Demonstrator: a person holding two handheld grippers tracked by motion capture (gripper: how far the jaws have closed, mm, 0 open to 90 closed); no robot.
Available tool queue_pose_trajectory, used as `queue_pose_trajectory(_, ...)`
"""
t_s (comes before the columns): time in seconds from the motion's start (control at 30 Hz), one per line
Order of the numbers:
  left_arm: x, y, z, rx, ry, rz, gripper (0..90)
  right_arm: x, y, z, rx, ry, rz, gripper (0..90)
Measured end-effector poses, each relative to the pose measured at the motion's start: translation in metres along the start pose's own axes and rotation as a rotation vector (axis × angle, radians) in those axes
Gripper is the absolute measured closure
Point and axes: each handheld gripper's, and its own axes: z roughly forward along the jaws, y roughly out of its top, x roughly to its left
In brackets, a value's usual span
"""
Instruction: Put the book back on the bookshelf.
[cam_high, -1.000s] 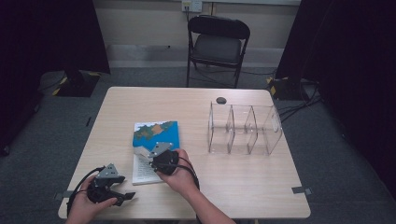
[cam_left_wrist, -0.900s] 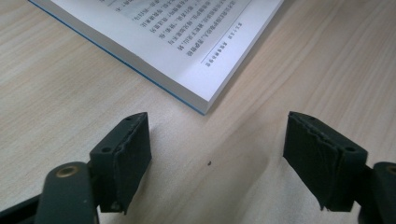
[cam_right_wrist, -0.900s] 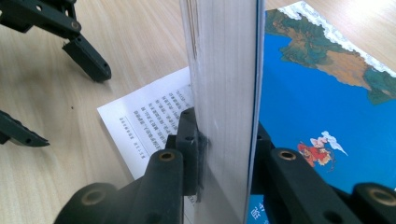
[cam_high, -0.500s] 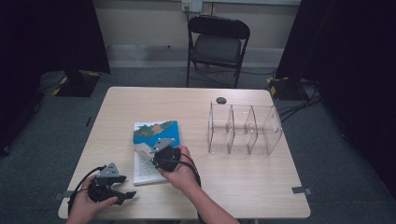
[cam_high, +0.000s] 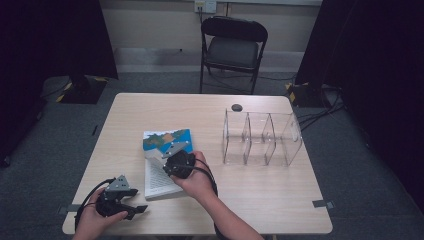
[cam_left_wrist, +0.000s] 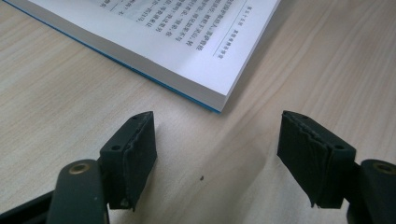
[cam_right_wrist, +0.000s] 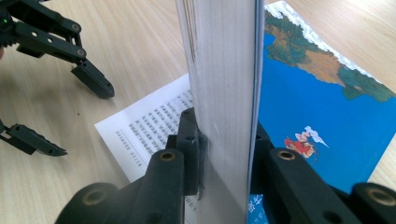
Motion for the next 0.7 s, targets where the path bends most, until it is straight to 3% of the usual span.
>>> queue_pose_trajectory(0.03, 0.000, 0.001, -0.001, 0.017, -0.002, 0.005, 28.7, 0.000, 0.001, -0.001, 0.005, 0.002, 0.006, 74.4)
queue_pose_trajectory(0.07, -0.001, 0.000, 0.000, 0.002, 0.003, -0.007, 29.2, -0.001, 0.003, -0.002, 0.007, 0.002, -0.009, 74.5)
queue_pose_trajectory(0.33, -0.005, 0.003, 0.004, 0.008, 0.013, 0.019, 31.9, -0.004, 0.012, -0.011, 0.034, 0.002, 0.012, 74.5)
queue_pose_trajectory(0.4, -0.010, 0.004, 0.007, -0.010, 0.023, 0.006, 33.0, -0.004, 0.014, -0.012, 0.048, 0.006, 0.018, 74.5)
queue_pose_trajectory(0.7, -0.015, 0.010, 0.014, -0.020, 0.050, 0.030, 36.8, -0.006, 0.024, -0.018, 0.065, 0.005, 0.036, 74.5)
